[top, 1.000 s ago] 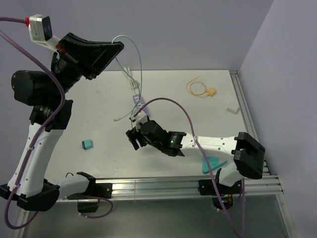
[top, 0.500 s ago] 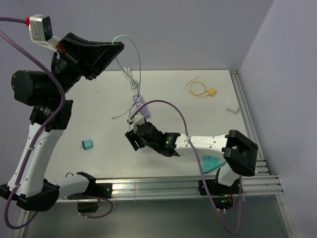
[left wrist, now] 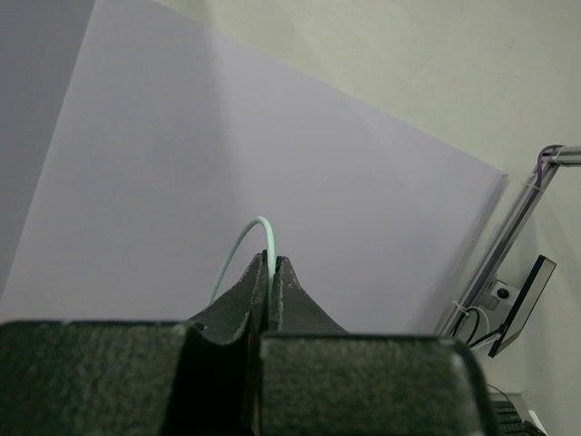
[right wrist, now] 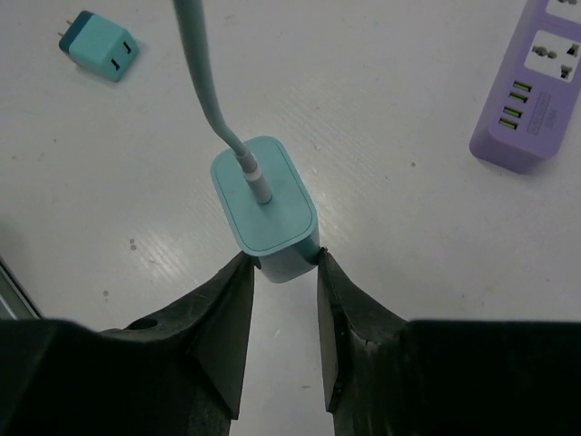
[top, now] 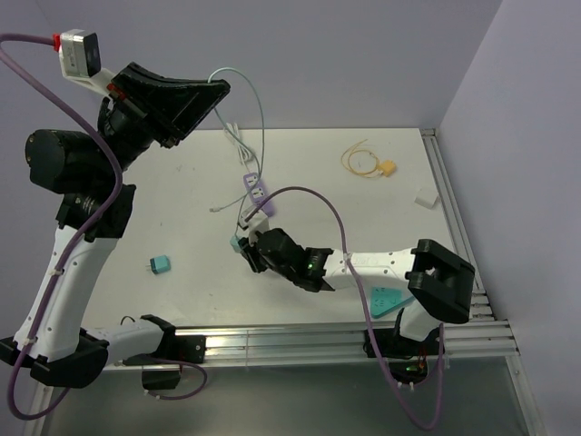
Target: Insert the plug
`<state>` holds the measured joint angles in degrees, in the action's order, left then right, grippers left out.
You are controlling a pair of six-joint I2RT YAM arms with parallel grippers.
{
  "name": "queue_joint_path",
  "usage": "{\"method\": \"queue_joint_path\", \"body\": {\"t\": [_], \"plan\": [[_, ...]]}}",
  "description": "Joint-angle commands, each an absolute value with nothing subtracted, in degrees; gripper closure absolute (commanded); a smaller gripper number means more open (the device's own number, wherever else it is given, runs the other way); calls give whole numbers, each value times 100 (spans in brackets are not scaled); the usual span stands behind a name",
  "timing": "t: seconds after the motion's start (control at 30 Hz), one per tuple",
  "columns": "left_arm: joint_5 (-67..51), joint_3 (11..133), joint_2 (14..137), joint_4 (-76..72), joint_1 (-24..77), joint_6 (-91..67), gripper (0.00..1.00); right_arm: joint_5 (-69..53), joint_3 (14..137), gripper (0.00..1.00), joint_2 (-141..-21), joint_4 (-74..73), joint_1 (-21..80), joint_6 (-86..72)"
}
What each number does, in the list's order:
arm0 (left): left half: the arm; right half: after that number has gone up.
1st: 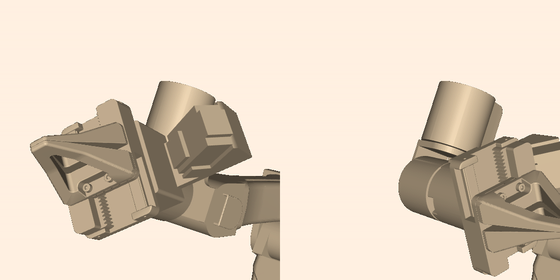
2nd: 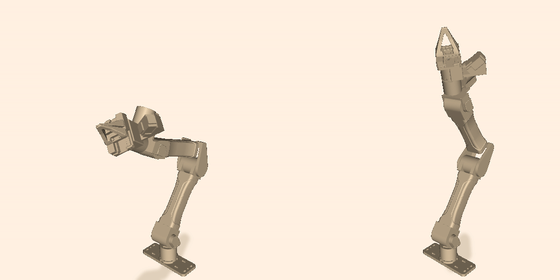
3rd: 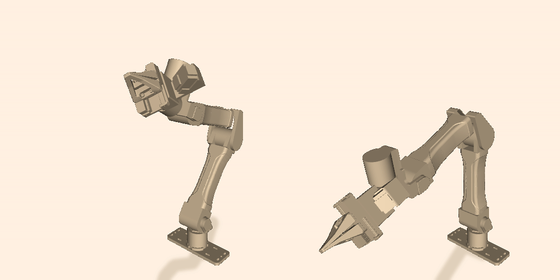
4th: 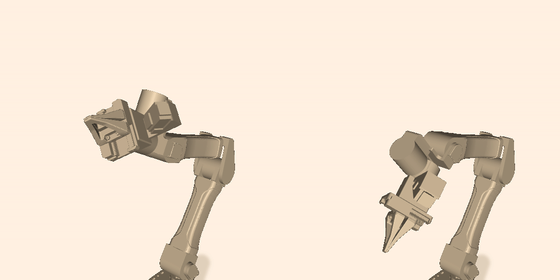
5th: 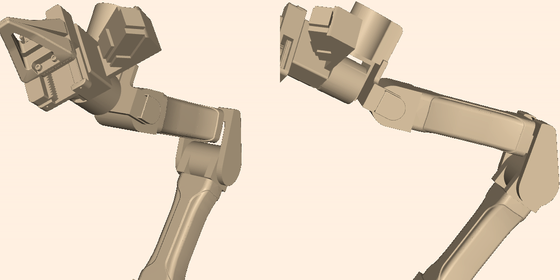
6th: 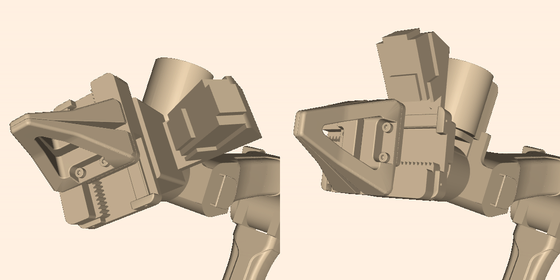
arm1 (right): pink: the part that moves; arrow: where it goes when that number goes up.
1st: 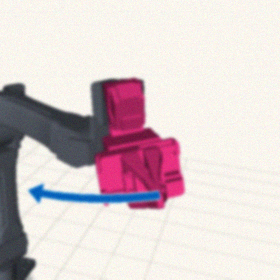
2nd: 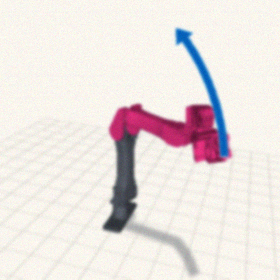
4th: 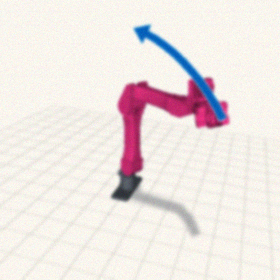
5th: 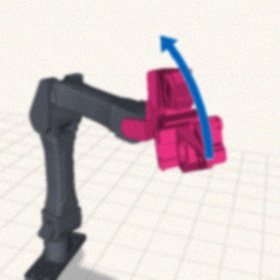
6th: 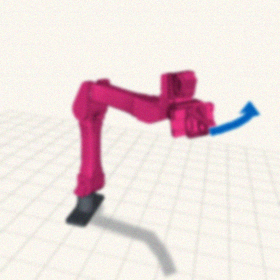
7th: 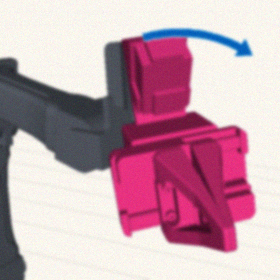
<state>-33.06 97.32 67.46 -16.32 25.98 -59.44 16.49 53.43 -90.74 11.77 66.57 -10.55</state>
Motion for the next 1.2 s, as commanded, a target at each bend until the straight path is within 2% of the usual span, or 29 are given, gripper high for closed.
{"method": "queue_joint_path", "body": {"t": [0.0,0.07,0.13,0.2,0.23,0.27,0.33,0.43,0.57,0.73,0.87,1.07,1.17], "plan": [[-3190,9651,6627,-1661,2628,-5845,100,1556,5063,80,-8702,1810,6680,-1020],[-3190,9633,6636,-1609,2628,-5827,100,1512,4783,84,-8517,2073,6680,-1028],[-3190,9650,6662,-1591,2628,-5845,100,1608,4702,80,-8420,2040,6680,-985],[-3225,9711,6706,-1582,2628,-5888,100,1871,4658,70,-8359,1943,6671,-871],[-3260,9721,6706,-1599,2628,-5906,100,1855,4623,52,-8324,1899,6662,-809],[-3278,9721,6706,-1608,2628,-5924,100,1820,4580,45,-8297,1864,6636,-669],[-3296,9712,6697,-1661,2628,-5968,100,1863,4535,36,-8244,1854,6566,-554],[-3357,9703,6680,-1679,2628,-6003,100,1653,4412,32,-8183,1977,6425,-413],[-3436,9729,6706,-1679,2637,-6073,100,951,4385,31,-8121,2004,6039,-308],[-3472,9844,6750,-1652,2637,-6091,100,-280,4508,37,-8296,1776,5757,-185],[-3498,9791,6767,-1740,2645,-6161,100,-360,4623,47,-8481,1653,5757,-228],[-3516,9782,6794,-1758,2637,-6179,100,-106,4535,46,-8543,1749,5757,-352],[-3489,9782,6785,-1714,2637,-6126,100,-158,4632,57,-8596,1626,5757,-360]]}}
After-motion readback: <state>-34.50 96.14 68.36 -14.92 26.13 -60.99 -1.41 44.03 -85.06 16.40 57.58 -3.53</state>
